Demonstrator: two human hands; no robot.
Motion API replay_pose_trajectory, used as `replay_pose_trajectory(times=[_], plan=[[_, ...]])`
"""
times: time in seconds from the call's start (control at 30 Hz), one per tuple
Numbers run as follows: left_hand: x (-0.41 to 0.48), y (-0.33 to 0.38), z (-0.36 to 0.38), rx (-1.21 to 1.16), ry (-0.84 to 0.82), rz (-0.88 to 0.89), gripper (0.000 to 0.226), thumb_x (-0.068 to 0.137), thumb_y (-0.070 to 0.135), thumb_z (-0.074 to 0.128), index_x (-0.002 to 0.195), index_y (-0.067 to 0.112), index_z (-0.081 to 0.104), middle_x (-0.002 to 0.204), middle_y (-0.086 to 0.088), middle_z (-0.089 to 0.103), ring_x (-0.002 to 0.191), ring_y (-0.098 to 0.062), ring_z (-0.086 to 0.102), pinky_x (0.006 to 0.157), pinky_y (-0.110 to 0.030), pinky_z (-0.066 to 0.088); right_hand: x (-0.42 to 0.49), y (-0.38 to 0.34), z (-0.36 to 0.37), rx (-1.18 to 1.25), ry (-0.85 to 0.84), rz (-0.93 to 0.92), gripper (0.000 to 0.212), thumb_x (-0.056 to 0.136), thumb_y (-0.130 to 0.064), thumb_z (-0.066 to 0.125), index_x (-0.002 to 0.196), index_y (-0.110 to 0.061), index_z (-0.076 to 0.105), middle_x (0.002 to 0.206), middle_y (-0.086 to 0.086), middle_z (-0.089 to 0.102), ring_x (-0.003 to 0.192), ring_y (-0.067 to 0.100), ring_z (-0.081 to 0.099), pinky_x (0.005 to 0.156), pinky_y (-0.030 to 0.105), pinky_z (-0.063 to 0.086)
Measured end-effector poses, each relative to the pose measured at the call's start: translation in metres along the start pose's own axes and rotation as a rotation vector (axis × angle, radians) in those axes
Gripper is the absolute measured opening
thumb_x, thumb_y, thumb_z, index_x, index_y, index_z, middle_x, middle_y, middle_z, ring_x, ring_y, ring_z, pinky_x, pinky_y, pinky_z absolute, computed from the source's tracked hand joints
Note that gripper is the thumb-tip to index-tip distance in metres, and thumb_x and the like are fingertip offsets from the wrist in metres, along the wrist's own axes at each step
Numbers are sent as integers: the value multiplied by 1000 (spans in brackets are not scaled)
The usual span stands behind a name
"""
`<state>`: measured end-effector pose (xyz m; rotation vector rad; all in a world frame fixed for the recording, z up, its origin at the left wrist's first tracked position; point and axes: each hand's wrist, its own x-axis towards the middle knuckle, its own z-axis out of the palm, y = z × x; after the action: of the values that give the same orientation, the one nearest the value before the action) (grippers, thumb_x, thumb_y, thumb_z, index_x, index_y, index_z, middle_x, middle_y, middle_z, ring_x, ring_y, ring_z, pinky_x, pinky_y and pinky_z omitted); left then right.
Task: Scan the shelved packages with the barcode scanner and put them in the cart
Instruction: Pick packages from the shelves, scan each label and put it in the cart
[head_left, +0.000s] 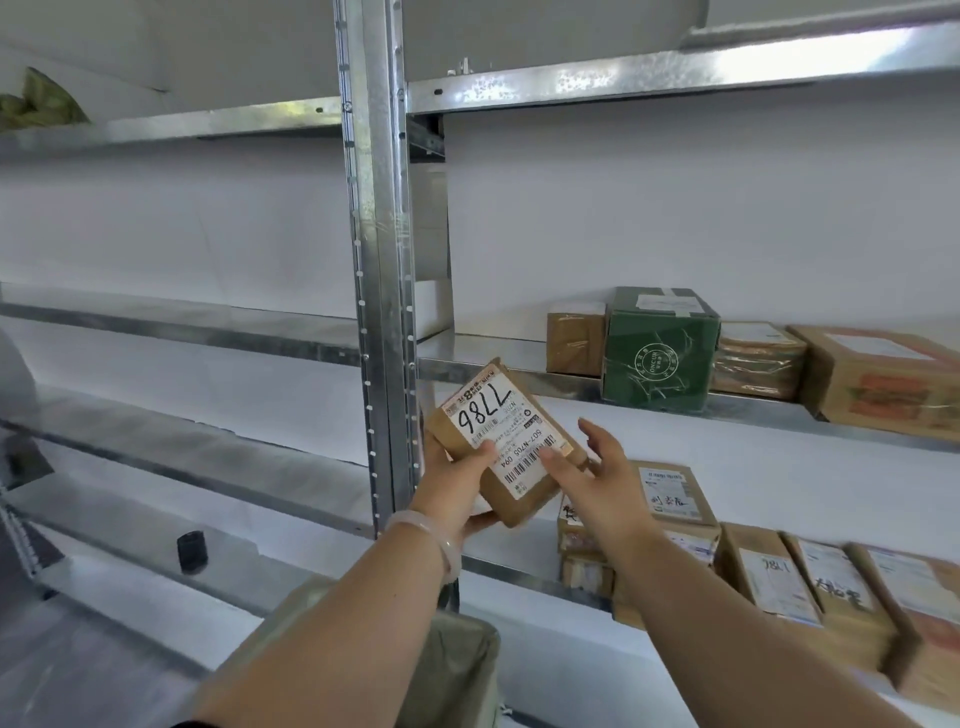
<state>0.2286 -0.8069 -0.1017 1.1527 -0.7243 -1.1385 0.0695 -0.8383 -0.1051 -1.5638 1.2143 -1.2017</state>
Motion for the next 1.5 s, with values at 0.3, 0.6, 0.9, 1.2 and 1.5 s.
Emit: replay_pose_trajectory(times=[0.3,0.6,0.9,1.2,1.5], plan=[[-31,-47,19,372,-61,61,114,80,29,80,156,37,-5,155,-1,35,141,-28,36,110,-52,39,-46,41,-68,113,36,219,50,86,-31,72,131,-28,50,111,1,67,91,12,67,66,24,56],[-46,-72,50,866,-574,159,61,80,31,81,134,31,53,113,15,66,99,-2,66,84,-23,57,-74,60,-135,-49,-54,258,76,67,-53,80,133,-40,46,130,-3,59,105,18,66,89,42,56],[-68,-150,126,466,-296,-67,40,82,34,78,114,27,56,105,1,71,96,-22,69,78,-47,61,-111,118,-189,54,144,349,95,73,-50,76,150,-33,22,149,3,39,138,24,38,98,42,48],[-108,-237,230,766,-494,-140,53,86,51,68,128,31,42,108,10,67,98,-10,65,87,-32,56,-143,193,-282,181,137,555,56,86,-37,71,129,-51,39,108,-1,69,102,22,66,83,51,58],[-114,-341,265,532,-543,-245,35,89,23,71,114,41,54,106,8,73,98,-15,71,81,-32,59,-148,279,-335,159,36,751,38,88,-43,67,117,-54,45,110,-1,69,103,19,66,86,52,57]])
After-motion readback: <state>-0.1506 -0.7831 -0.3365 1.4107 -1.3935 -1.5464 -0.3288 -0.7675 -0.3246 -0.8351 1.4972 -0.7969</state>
